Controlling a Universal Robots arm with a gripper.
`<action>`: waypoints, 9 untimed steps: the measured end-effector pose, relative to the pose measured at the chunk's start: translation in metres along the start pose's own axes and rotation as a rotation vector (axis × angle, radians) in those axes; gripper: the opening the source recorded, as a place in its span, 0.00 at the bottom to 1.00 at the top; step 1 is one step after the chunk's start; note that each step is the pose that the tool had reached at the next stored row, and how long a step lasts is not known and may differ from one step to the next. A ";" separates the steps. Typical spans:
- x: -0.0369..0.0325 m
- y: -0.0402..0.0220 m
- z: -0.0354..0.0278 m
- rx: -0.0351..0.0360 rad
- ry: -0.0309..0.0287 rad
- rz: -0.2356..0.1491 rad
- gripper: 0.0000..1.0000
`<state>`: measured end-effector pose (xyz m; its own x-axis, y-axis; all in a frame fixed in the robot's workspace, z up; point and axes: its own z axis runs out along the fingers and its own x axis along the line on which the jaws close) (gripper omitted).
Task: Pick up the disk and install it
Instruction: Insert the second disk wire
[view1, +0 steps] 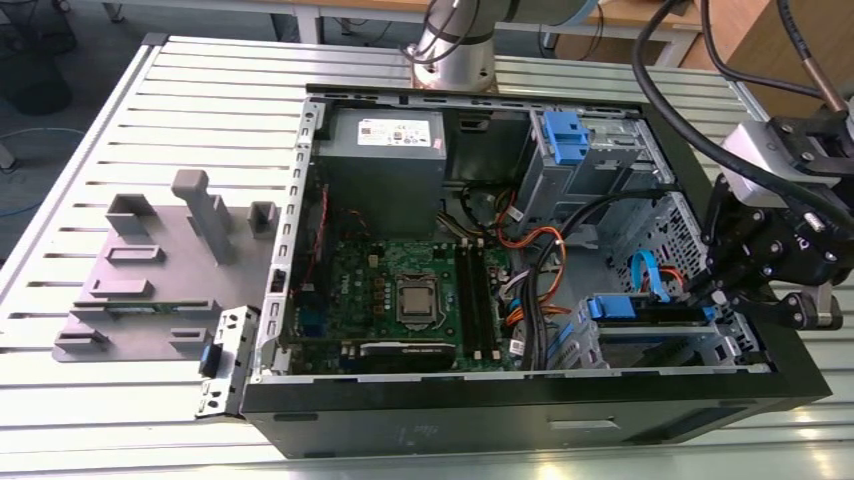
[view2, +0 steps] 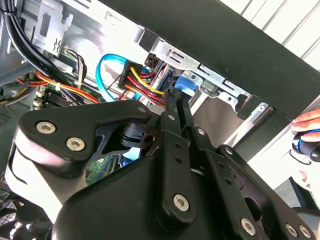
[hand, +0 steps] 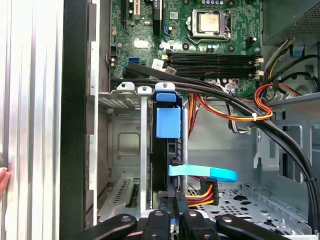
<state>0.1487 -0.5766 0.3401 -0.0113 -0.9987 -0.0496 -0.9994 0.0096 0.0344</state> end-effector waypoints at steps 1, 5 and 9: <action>0.0000 0.0000 0.0000 0.0000 0.0001 0.000 0.18; 0.0000 0.0000 0.0008 0.0001 0.0018 0.000 0.24; 0.0002 -0.0001 0.0042 0.0001 0.0078 0.000 0.24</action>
<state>0.1487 -0.5765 0.3359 -0.0113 -0.9991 -0.0419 -0.9994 0.0099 0.0343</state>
